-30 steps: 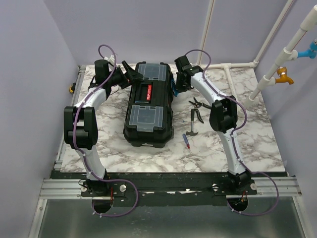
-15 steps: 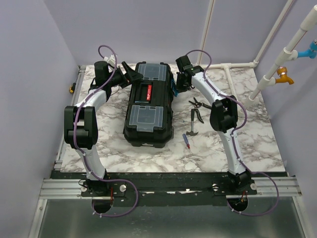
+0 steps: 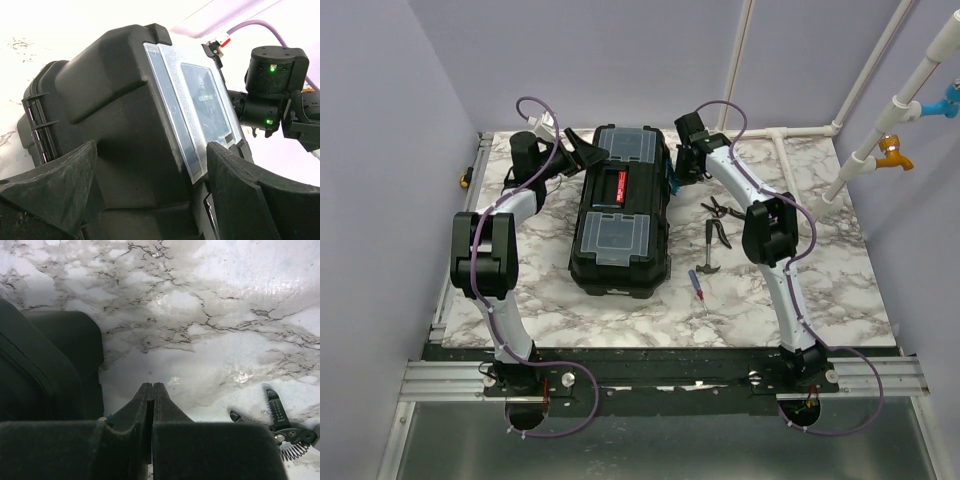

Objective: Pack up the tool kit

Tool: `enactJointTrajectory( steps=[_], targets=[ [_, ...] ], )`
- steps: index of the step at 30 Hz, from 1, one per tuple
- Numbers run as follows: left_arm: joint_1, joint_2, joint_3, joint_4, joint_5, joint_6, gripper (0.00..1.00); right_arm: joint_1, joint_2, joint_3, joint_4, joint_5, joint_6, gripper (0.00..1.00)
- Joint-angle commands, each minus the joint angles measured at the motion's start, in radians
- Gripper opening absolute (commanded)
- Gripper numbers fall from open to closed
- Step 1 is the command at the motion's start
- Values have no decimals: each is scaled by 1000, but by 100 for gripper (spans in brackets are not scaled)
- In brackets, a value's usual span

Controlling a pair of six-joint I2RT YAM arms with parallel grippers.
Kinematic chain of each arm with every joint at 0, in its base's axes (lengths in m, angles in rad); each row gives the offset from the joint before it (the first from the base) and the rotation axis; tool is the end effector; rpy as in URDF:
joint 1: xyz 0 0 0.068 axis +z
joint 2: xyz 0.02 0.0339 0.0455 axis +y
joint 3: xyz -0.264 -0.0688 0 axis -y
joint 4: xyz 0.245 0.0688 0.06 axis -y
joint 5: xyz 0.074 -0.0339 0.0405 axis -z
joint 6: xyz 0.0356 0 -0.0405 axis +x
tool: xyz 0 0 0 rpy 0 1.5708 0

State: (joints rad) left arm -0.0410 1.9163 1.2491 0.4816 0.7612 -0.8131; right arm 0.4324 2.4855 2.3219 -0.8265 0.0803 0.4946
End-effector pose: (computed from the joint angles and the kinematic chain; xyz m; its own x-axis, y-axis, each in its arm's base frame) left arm 0.4357 -0.0425 0.2390 -0.6403 -0.5001 -0.5830 0.3520 0.4836 -0.8014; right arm 0.4922 0.2240 0.2023 -0.8475 0.1300 -0.5147 0.0279 0.9791 0.2014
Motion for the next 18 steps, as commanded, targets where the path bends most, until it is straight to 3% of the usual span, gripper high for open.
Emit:
enactJointTrajectory(
  steps=[1,9,12,18],
  targets=[
    [-160,154,-91,-141,132,-16,78,166,71,14,325,-372,171,1],
    [-182,168,-69,-135,117,-29,77,182,79,15,391,-413,219,1],
    [-179,158,-53,-160,118,-19,77,179,53,5,365,-358,210,0],
    [-124,55,21,-326,49,60,85,107,-136,-237,406,-260,206,1]
  ],
)
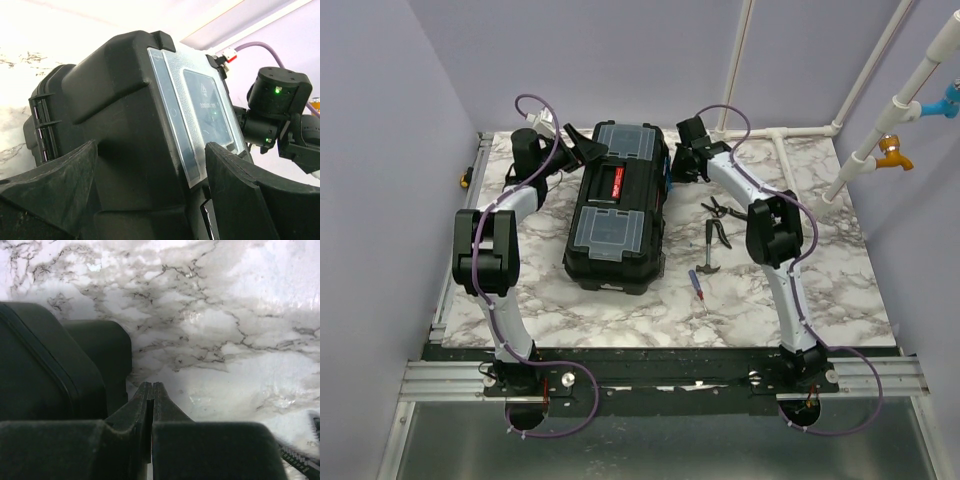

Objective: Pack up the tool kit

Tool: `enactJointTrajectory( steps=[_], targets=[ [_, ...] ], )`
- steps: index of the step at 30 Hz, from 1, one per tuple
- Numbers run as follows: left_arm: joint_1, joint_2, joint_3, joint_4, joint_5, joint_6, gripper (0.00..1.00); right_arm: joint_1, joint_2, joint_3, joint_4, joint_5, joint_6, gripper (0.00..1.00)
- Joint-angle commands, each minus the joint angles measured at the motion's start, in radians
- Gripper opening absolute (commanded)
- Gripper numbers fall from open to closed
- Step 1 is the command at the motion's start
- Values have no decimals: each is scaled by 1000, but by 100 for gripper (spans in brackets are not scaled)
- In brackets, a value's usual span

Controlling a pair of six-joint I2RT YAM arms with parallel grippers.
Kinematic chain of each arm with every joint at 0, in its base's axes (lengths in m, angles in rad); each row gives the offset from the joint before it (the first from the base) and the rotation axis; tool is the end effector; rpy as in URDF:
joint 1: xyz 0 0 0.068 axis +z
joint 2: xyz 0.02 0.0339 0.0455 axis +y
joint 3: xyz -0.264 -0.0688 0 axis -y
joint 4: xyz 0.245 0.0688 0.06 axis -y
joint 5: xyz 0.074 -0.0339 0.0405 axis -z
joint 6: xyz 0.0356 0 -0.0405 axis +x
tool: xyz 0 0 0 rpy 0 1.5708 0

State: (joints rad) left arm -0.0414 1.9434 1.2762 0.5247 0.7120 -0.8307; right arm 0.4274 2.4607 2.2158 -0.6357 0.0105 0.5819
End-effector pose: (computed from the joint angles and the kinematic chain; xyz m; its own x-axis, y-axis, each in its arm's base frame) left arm 0.4443 -0.0417 0.2406 -0.5960 -0.5348 -0.5990 0.3521 0.4964 -0.7935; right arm 0.4981 0.2265 0.1940 -0.8107 0.2346 -0.5363 0.0445 0.9382 0.3432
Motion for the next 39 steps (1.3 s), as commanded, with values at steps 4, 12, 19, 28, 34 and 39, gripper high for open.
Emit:
enactJointTrajectory(
  steps=[4,12,19,28,34,39],
  targets=[
    [-75,-35,109,-497,63,117,94,31,-262,-348,293,-232,91,1],
    [-55,-172,322,-805,-127,268,98,-17,-457,-630,321,-352,-54,1],
    [-99,-426,163,-861,-281,345,98,-14,-509,-835,439,-529,-40,1],
    [-428,-690,-31,-928,-562,492,98,-12,-426,-925,572,-709,11,1],
    [-684,-768,-83,-989,-832,653,98,-7,-358,-951,590,-841,11,1],
    [-870,-731,-55,-1036,-993,761,98,-8,-365,-1011,572,-854,-20,1]
  ],
)
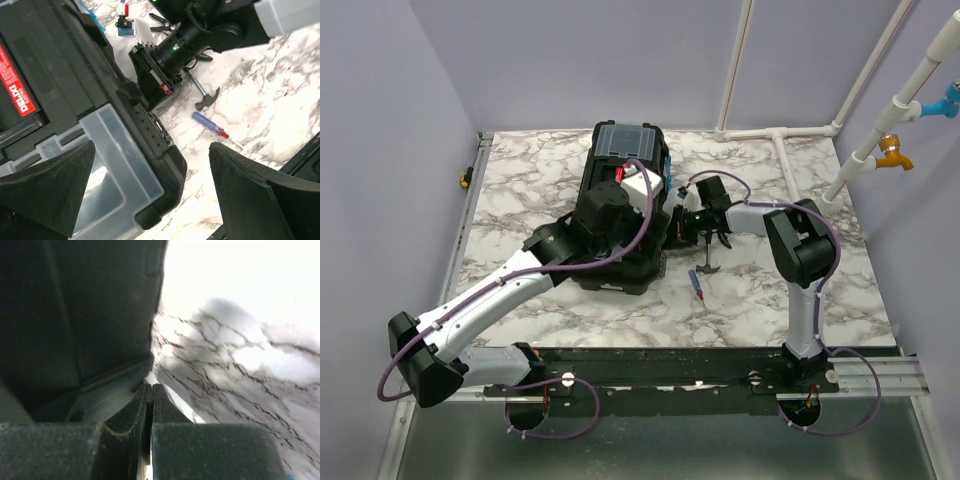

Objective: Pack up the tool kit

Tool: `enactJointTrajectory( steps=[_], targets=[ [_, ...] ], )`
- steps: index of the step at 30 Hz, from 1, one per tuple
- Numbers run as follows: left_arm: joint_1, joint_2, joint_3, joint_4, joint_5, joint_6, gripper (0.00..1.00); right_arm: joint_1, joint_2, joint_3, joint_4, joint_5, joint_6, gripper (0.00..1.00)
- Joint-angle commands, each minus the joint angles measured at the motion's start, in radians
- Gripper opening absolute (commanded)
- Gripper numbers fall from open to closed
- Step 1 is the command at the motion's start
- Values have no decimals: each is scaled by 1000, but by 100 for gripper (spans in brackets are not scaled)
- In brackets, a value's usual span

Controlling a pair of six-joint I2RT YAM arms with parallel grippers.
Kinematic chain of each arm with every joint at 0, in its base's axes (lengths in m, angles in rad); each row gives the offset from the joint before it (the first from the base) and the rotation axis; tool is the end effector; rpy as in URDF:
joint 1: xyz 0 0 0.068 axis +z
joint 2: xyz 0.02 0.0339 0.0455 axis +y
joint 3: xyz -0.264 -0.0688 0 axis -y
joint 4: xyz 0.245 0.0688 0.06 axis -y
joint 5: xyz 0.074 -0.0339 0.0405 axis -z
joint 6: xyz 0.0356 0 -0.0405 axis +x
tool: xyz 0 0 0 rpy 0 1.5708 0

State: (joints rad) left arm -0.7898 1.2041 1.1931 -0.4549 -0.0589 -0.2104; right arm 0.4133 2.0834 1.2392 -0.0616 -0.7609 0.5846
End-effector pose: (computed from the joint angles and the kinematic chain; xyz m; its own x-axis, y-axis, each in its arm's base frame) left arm 0.1908 -0.1895 0.3680 -0.4496 0.1574 -0.8792 0.5911 0.7904 -0.1607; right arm 0.3735 0.1906 0.1218 -0.9766 0.0081 -0.2151 -0.1698 0.5850 0.7931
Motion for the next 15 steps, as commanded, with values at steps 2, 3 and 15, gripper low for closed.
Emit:
enactJointTrajectory(
  steps=[2,3,15],
  targets=[
    [-183,54,56,-86,-260,188,98,7,2,-39,-33,-98,-50,1],
    [-210,82,68,-99,-259,204,98,7,-9,-44,-56,-95,-68,1],
    [-338,316,201,-275,-249,284,97,7,-138,-135,-84,-163,-140,2]
  ],
)
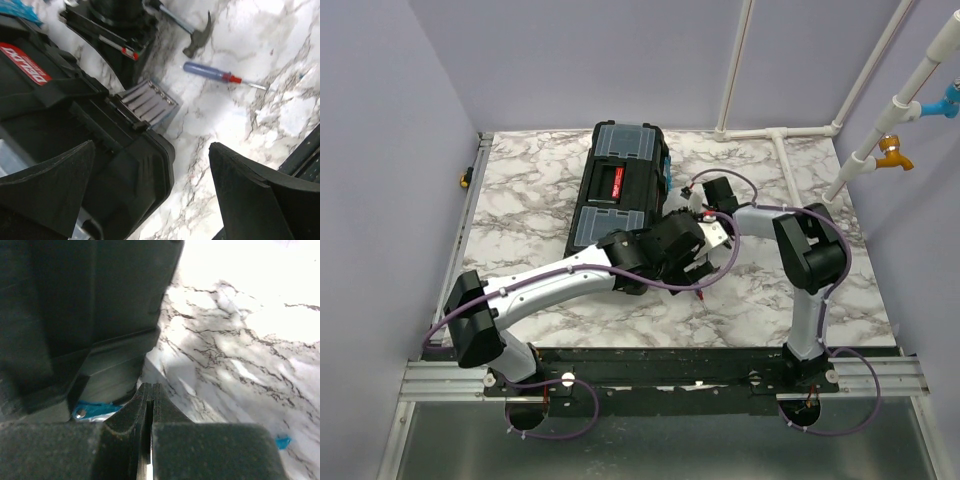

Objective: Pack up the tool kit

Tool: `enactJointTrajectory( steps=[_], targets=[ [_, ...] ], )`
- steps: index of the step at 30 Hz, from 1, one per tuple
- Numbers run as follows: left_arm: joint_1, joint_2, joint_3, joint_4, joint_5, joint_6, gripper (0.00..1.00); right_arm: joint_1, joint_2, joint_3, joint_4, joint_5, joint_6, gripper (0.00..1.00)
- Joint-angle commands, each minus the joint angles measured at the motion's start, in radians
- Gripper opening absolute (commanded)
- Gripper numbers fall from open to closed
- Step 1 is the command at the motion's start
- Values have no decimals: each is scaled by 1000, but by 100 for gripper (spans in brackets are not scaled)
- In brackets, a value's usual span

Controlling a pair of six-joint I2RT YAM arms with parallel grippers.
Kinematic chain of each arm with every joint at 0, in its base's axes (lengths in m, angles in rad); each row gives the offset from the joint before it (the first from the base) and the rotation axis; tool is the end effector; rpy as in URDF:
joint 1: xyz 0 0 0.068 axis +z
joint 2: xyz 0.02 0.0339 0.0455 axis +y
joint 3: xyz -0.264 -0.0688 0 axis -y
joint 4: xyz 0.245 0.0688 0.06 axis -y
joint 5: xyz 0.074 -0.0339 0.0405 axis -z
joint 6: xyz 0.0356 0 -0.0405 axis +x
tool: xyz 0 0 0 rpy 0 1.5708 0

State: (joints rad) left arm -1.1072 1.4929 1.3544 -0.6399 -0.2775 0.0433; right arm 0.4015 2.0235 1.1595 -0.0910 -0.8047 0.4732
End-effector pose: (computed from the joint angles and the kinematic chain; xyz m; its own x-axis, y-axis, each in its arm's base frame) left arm 0.1552 -0.2885 0.3263 -0.2802 0.6536 -0.7030 0.7859 0.5768 0.2230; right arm 0.3556 0.1788 0.1230 -0.9669 -0.0672 -0.2460 -0.2398 0.5687 0.7869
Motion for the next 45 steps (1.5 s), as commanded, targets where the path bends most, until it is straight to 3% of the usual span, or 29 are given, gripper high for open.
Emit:
enactJointTrajectory(
  steps=[1,12,18,23,29,35,45],
  targets=[
    [-27,31,38,-92,-32,30,97,17,-96,-67,-49,-121,-30,3],
    [-83,107,6,-96,-84,39,97,16,-159,-153,-34,-112,-29,3],
    [-86,129,-67,-62,-210,8,98,17,-172,-202,31,-121,25,3],
    [-72,131,-120,-48,-283,-1,98,17,-178,-200,37,7,66,4],
    [93,14,-208,79,-79,-92,97,19,-146,-140,43,210,95,7],
    [111,-63,-218,98,-51,-88,97,53,-23,-1,16,240,91,7],
    [35,-275,-366,162,-141,-233,98,128,-31,-152,482,204,349,3]
  ],
)
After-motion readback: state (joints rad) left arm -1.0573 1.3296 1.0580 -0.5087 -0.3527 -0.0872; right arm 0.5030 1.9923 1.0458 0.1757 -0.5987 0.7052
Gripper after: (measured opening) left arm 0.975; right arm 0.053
